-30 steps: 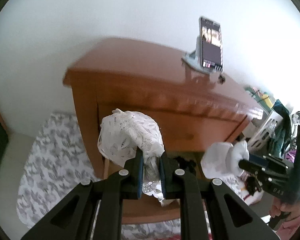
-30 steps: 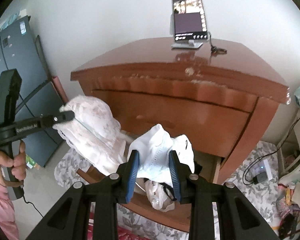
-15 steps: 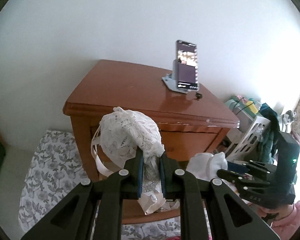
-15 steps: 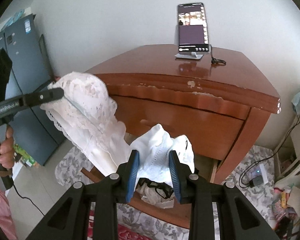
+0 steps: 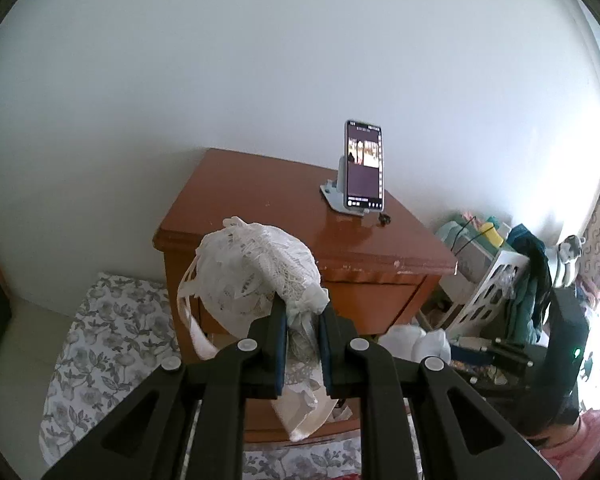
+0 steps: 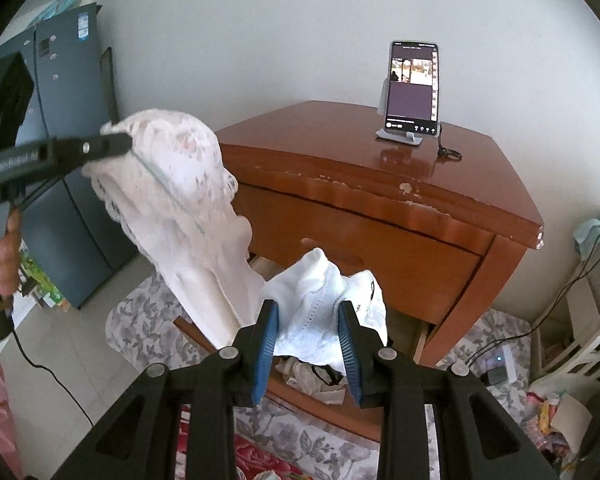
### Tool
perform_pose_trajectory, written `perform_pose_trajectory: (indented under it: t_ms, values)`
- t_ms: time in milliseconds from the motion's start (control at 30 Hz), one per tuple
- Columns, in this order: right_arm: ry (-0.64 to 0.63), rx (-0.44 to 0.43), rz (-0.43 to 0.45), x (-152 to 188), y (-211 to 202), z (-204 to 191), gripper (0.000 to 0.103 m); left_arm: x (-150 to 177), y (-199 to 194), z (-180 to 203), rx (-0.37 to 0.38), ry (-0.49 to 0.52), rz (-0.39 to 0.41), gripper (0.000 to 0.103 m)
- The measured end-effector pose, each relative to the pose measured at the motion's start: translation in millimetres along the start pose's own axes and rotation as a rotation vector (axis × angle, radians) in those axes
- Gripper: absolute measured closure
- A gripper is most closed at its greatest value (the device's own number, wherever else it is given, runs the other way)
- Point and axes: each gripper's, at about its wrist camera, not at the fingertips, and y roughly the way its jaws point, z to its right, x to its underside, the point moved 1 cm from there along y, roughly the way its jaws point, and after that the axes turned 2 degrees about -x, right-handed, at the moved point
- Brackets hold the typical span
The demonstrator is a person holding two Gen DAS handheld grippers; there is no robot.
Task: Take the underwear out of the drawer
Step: 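Lift the lace bra and white sock out of the drawer with both grippers, then carry the lace bra and white sock toward the garment pile with both grippers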
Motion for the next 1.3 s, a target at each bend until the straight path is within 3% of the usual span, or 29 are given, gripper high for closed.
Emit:
perform_pose_trajectory:
  t_ms: [667,1300]
  values:
    - [-0.085,0.020,0.029,26,-45,-29,0.071,1,-53,31,0.010,0.042,0.062,0.089]
    - [-0.113,0.008,0.130,47,-138,-58,0.071,39,-140,77,0.099,0.124,0.109,0.089]
